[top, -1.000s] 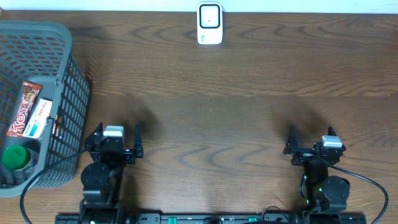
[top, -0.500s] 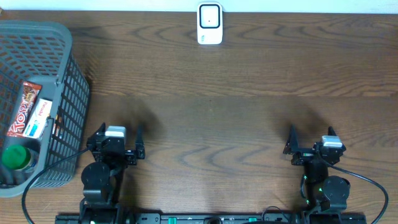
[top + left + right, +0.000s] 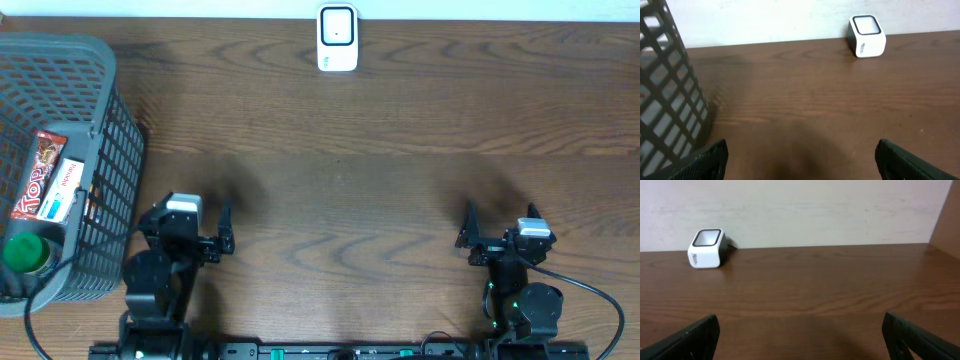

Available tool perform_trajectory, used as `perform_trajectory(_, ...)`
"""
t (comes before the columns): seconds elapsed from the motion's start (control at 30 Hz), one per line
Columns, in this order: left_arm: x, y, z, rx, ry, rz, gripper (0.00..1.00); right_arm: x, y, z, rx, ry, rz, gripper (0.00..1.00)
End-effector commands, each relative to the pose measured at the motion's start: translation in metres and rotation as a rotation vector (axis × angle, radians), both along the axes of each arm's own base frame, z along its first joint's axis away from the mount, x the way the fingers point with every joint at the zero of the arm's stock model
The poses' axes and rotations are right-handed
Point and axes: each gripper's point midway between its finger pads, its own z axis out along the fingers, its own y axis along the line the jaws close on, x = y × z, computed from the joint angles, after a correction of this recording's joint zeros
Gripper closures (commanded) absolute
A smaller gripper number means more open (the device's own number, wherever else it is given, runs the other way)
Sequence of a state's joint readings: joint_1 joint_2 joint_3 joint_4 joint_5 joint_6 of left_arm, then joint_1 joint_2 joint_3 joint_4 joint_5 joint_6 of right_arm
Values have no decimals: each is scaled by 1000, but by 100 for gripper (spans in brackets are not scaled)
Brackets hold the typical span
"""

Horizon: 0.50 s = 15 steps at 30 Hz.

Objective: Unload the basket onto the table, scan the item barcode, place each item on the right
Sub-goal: 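Raise the left gripper and move it over the basket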

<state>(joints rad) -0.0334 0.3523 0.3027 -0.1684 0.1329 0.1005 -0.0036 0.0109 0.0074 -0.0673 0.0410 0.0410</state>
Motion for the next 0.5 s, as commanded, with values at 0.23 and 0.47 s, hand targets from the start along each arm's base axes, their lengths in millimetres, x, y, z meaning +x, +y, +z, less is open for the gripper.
perform_trajectory(0.23, 13, -2, -5, -13, 99, -4, 7, 0, -2, -1, -5, 2, -8, 1)
perform_trajectory(0.47, 13, -2, -7, -13, 105, -4, 7, 0, -2, -1, -5, 2, -8, 1)
